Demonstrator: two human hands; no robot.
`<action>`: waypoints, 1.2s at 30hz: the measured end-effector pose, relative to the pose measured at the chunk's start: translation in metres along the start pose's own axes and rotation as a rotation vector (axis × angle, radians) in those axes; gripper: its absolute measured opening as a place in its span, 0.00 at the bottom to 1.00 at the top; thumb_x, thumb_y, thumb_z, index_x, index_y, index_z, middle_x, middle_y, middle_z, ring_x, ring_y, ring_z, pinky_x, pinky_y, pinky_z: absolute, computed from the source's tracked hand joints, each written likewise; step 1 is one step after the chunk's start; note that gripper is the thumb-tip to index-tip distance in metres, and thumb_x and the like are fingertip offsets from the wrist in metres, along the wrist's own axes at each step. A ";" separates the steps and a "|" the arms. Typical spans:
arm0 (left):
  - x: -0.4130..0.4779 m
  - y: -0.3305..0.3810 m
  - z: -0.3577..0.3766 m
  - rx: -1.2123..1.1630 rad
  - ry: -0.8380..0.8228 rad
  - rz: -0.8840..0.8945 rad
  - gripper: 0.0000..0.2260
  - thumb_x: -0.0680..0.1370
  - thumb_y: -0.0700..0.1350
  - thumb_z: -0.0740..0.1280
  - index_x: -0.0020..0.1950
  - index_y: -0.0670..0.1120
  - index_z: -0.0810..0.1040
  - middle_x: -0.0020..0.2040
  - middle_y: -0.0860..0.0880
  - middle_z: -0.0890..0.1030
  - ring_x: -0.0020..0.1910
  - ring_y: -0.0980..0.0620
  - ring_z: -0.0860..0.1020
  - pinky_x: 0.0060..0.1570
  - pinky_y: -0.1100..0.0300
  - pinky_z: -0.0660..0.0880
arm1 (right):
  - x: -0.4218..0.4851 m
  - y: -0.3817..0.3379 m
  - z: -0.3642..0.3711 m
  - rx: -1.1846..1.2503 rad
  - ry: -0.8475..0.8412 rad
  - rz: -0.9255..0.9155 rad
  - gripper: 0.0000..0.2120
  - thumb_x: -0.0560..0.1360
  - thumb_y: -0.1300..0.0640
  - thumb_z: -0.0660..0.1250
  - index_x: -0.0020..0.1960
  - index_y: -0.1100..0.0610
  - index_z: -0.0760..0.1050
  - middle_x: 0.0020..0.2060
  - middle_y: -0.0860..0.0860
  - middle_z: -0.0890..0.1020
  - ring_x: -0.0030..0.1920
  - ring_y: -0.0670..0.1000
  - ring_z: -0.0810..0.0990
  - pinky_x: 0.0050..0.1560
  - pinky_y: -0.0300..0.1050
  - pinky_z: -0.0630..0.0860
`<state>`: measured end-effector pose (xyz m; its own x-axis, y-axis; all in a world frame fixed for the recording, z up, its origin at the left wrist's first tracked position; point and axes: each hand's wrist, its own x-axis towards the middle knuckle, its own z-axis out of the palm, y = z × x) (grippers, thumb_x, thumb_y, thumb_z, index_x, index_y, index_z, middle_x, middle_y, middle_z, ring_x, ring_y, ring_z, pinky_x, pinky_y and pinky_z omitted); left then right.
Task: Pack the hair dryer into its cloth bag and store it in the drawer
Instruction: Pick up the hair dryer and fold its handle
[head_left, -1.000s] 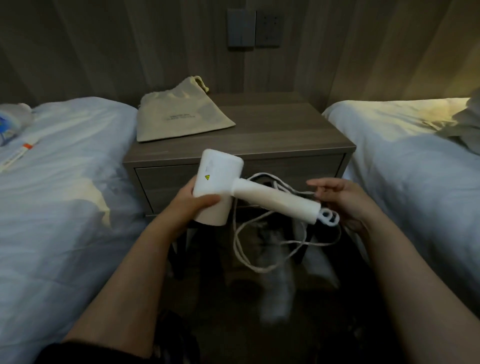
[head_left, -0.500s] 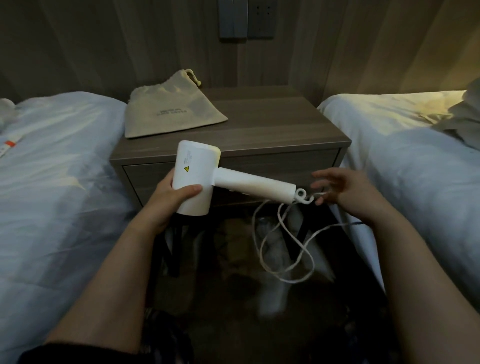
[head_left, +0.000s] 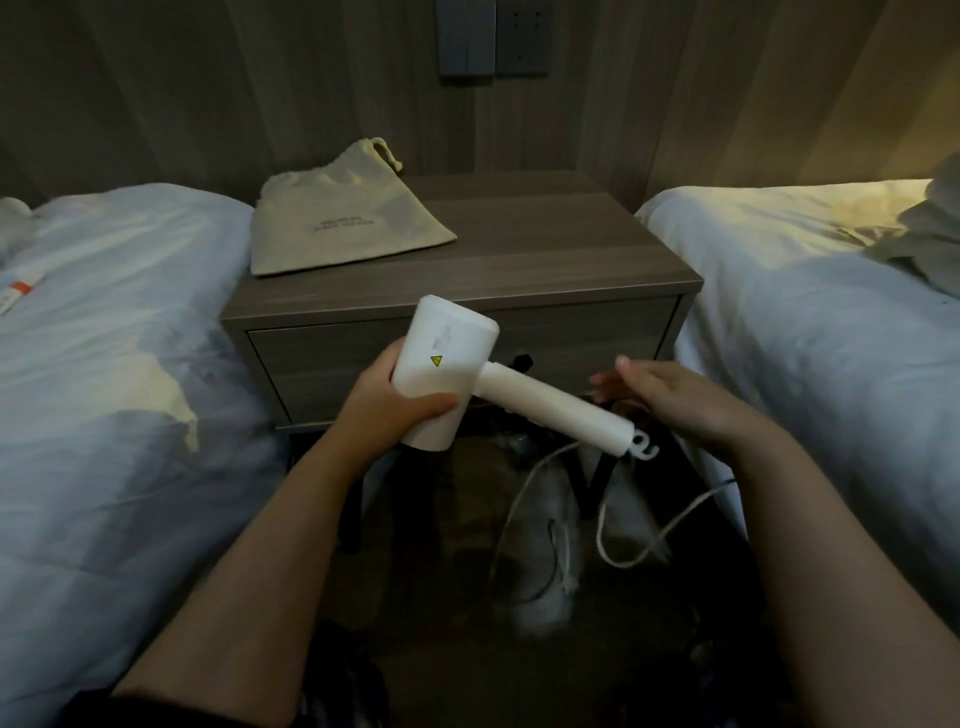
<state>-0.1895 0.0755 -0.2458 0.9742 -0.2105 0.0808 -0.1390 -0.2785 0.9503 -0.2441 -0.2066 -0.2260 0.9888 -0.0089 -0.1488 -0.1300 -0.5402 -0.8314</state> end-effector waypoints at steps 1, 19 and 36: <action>-0.001 0.001 0.001 -0.025 0.016 -0.002 0.29 0.69 0.37 0.73 0.67 0.47 0.69 0.56 0.48 0.76 0.51 0.54 0.76 0.44 0.63 0.72 | -0.001 -0.002 0.001 -0.106 -0.016 0.013 0.24 0.80 0.44 0.51 0.53 0.59 0.80 0.50 0.57 0.83 0.49 0.54 0.79 0.54 0.50 0.73; -0.003 0.008 0.005 0.073 0.066 0.039 0.30 0.69 0.40 0.74 0.69 0.49 0.67 0.56 0.54 0.74 0.46 0.64 0.73 0.39 0.73 0.68 | 0.009 -0.018 0.037 -0.366 -0.023 -0.113 0.14 0.71 0.40 0.66 0.39 0.51 0.77 0.30 0.46 0.79 0.32 0.45 0.78 0.34 0.42 0.72; -0.005 0.006 0.020 0.020 0.173 -0.043 0.30 0.68 0.46 0.74 0.68 0.50 0.68 0.56 0.54 0.74 0.52 0.54 0.74 0.47 0.60 0.70 | 0.009 -0.014 0.051 -0.284 0.099 -0.039 0.22 0.70 0.37 0.65 0.43 0.57 0.80 0.29 0.52 0.78 0.29 0.50 0.76 0.37 0.53 0.79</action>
<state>-0.1988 0.0563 -0.2463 0.9952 -0.0339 0.0923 -0.0983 -0.3026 0.9481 -0.2375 -0.1557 -0.2430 0.9968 -0.0581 -0.0549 -0.0799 -0.7555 -0.6503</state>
